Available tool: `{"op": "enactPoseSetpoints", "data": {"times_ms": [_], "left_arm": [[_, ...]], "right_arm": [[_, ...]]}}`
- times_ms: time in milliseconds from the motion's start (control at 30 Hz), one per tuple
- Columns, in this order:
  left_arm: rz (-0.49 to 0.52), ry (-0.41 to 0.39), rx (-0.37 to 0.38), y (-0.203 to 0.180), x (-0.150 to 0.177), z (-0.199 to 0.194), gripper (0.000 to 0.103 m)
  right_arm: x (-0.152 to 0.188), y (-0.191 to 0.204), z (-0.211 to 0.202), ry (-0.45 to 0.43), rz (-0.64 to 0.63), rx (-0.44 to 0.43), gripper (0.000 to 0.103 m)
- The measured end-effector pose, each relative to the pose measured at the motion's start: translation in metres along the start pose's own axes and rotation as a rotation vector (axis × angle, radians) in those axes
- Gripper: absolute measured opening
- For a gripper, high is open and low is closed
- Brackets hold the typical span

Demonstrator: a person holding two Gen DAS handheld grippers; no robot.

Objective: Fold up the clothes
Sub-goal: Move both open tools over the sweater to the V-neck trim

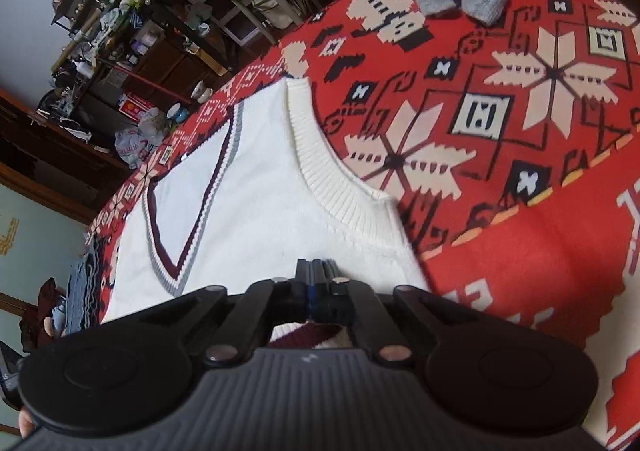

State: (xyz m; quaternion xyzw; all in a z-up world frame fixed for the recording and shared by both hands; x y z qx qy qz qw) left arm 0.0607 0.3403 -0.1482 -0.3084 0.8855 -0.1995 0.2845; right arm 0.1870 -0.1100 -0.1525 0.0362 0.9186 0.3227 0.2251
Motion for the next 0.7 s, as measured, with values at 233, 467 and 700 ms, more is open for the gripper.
{"op": "enactPoseSetpoints", "data": {"times_ms": [233, 467, 700], "left_arm": [[0.144, -0.087, -0.111, -0.010, -0.001, -0.012, 0.011], [0.280, -0.141, -0.103, -0.035, 0.001, -0.019, 0.043], [0.402, -0.205, -0.082, -0.045, -0.033, -0.015, 0.066]], "right_arm": [[-0.003, 0.017, -0.011, -0.057, -0.136, 0.057, 0.008], [-0.001, 0.039, -0.026, -0.089, -0.291, 0.095, 0.030], [-0.021, 0.049, -0.030, -0.081, -0.314, 0.045, 0.030]]}}
Point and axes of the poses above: each gripper's, at about its wrist camera, not at the fingertips, and z roughly the way its jaws point, y to its left, x to its underside, the point moved 1 cm from there along z, roughly the way its jaws point, and after that the axes turned 4 degrees about -x, right-handed, at the moved point
